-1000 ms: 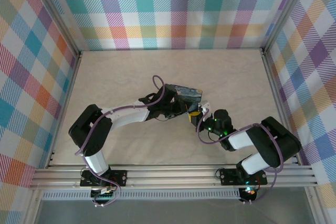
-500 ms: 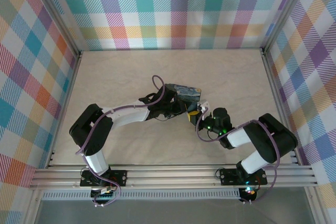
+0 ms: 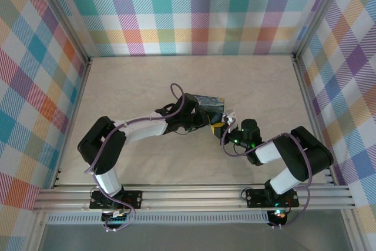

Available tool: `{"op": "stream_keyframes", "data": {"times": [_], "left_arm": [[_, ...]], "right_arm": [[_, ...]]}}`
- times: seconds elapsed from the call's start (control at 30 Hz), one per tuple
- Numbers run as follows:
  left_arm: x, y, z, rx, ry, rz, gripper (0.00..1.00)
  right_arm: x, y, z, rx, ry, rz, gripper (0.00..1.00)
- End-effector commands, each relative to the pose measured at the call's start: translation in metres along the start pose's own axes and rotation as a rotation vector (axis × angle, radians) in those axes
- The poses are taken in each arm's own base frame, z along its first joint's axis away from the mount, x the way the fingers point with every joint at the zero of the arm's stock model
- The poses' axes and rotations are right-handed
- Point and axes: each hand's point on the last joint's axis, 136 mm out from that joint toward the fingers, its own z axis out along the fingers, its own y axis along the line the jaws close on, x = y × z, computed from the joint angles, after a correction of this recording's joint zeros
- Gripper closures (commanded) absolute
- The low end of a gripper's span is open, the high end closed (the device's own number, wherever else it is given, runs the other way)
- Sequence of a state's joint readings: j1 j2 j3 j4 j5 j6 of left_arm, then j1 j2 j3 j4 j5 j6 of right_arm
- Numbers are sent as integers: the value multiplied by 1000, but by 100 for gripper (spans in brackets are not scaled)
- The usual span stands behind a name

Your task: Unlock a padlock with a key

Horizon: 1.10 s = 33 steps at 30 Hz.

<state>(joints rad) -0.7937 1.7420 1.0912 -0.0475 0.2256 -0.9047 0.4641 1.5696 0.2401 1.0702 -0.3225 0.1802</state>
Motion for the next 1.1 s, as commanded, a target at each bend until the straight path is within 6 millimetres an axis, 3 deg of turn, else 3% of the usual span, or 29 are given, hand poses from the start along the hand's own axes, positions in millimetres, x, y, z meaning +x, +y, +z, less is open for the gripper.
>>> {"op": "stream_keyframes", "data": {"times": [0.0, 0.4, 0.87, 1.07], "left_arm": [[29, -19, -1, 66, 129, 16, 82], [32, -9, 5, 28, 133, 19, 82], [38, -10, 13, 42, 148, 9, 82], [38, -11, 17, 56, 148, -5, 82]], "right_arm": [[-31, -10, 6, 33, -103, -5, 100], [-48, -3, 7, 12, -136, 1, 100], [-67, 8, 6, -42, -197, 52, 100], [-66, 9, 2, -45, -201, 86, 100]]}}
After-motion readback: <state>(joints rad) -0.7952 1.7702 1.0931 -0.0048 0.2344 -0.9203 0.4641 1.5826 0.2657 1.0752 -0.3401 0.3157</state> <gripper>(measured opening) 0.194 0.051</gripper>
